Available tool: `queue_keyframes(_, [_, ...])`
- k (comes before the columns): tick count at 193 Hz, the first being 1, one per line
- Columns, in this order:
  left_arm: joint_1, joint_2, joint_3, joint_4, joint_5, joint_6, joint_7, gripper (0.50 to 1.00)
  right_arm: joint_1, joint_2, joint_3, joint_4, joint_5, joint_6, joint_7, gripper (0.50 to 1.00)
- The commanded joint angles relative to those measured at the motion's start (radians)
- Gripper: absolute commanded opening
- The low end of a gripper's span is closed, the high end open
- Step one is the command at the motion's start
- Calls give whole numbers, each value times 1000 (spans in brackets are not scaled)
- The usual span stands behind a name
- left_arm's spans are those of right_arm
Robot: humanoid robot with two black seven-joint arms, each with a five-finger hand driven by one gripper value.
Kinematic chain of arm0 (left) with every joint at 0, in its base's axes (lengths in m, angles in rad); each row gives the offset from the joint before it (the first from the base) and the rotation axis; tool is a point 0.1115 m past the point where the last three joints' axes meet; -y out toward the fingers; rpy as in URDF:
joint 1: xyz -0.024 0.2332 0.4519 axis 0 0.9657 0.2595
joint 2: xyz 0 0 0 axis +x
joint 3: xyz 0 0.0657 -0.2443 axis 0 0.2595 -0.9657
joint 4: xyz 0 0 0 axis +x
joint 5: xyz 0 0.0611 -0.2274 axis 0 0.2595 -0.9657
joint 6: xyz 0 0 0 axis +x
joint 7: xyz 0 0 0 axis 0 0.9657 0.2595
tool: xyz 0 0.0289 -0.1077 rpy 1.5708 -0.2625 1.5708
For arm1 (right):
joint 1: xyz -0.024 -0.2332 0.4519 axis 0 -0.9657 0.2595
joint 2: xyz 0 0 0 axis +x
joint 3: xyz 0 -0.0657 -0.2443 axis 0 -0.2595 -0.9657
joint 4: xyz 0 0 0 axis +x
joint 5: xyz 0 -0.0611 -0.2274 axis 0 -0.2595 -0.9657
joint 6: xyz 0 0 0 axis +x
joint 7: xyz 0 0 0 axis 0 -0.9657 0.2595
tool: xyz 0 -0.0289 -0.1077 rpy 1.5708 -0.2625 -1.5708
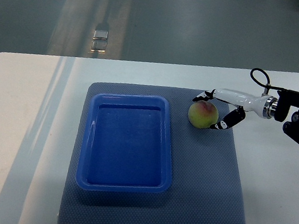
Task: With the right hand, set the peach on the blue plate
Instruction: 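Lift the peach off the mat with the right hand, then move the peach over the blue tray and release it inside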
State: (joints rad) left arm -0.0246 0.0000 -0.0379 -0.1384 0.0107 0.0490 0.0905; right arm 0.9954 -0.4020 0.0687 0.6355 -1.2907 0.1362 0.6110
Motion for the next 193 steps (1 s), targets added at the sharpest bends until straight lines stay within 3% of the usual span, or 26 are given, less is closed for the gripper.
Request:
queue_keyframes(1, [0,0,1,-1,0,0,0,1000,-1,2,0,0,-2,-9,0,815])
queue_keyframes(45, [0,0,1,0,0,0,0,1000,0,15,0,-11,-7,-10,0,689])
queue_keyframes(54, [0,0,1,0,0,0,0,1000,0,15,0,-11,-7,-10,0,688])
queue_keyframes(55, [0,0,0,0,0,0,0,1000,2,20,0,-14,-7,-12,0,646])
queue_keyframes(68, [0,0,1,0,0,0,0,1000,3,22,2,-16,-7,-13,0,621])
queue_keyframes(153, [0,0,1,-1,0,0,0,1000,138,91,13,-13,14,-7,0,607])
queue_keyframes(186, [0,0,1,0,0,0,0,1000,173,181,14,-14,14,-3,0,611])
queue_keyframes(187, [0,0,1,0,0,0,0,1000,177,225,11,-14,13,-1,0,613])
queue_keyframes(193, [0,0,1,0,0,0,0,1000,177,246,11,-14,13,-3,0,613])
